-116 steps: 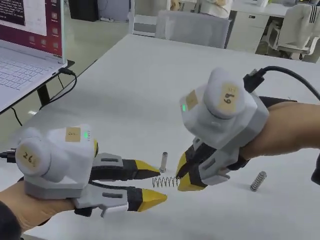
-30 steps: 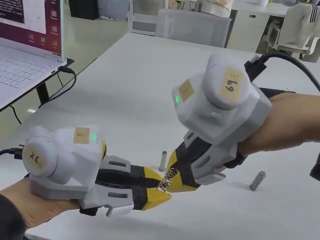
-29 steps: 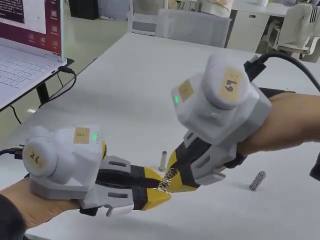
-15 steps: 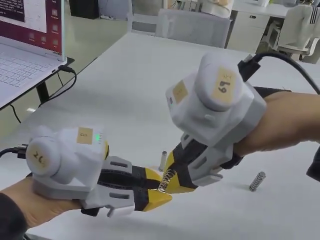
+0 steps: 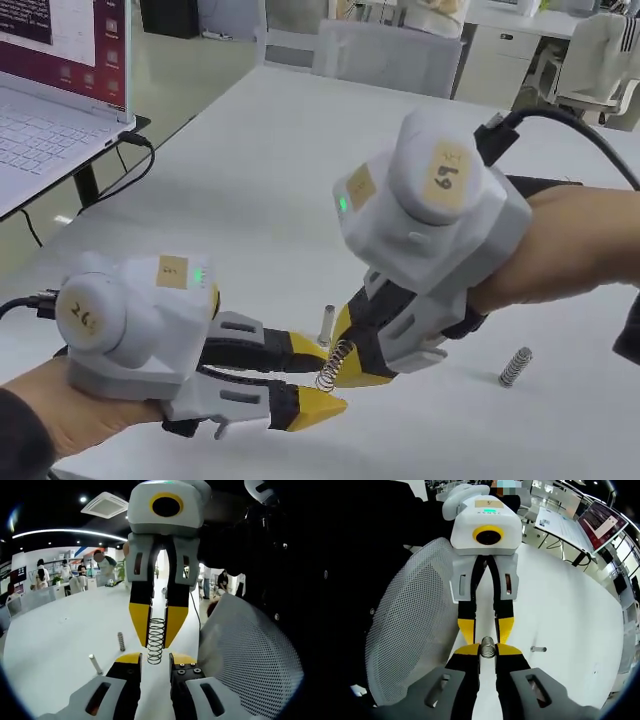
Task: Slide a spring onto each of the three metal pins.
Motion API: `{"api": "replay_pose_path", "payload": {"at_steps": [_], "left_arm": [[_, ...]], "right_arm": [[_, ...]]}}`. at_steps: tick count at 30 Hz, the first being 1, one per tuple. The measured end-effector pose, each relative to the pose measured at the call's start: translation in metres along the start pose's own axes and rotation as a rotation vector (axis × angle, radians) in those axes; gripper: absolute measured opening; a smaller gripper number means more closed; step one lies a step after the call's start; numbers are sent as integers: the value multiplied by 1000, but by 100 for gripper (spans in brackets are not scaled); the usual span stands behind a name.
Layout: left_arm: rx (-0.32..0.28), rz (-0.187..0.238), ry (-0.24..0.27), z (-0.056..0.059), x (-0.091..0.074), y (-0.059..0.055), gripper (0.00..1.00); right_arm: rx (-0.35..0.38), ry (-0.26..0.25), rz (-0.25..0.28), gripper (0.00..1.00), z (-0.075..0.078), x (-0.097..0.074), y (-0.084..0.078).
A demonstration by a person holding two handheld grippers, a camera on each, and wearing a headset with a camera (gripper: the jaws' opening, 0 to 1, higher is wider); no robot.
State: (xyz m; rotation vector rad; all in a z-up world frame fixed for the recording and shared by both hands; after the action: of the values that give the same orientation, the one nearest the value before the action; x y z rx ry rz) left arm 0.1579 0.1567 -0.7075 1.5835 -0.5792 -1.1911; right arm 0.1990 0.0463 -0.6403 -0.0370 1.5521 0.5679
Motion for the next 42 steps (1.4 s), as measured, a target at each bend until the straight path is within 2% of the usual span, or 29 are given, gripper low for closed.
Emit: {"api": "replay_pose_path", "payload": {"at_steps": [6,15,25,33,39,42], "left_arm": [[-19,7,27,-3,-4,-5,24],[-43,12,84,-8,-10,-11,46],[-56,16,130,-13,-15,-17,60],[-63,21,161,-14,-20,-22,68],[-69,20,173,-14,-23,-25,70],[-70,17,179,-15,-24,-27,71]], "right_arm": [[12,-4,-13,9,4,-1,-4],[39,-23,-24,9,12,-2,-10],[68,-50,-38,9,24,-7,-18],[88,-79,-50,9,40,-8,-23],[100,-88,-60,9,52,-6,-25],[103,-109,-74,9,61,-6,-26]]}}
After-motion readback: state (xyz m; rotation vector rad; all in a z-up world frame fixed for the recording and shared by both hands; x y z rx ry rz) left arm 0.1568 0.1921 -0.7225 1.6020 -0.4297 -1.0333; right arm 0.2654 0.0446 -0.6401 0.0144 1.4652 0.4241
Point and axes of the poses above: the centre of the closed fingertips' face, and the gripper's own axes: x roughly forward along the fingers, z roughly to its right, y roughly out of its top, the point moved 10 cm from there along -x, roughly backward along the fingers, and after that the axes turned 6 degrees about -z, right-handed, at the moved point
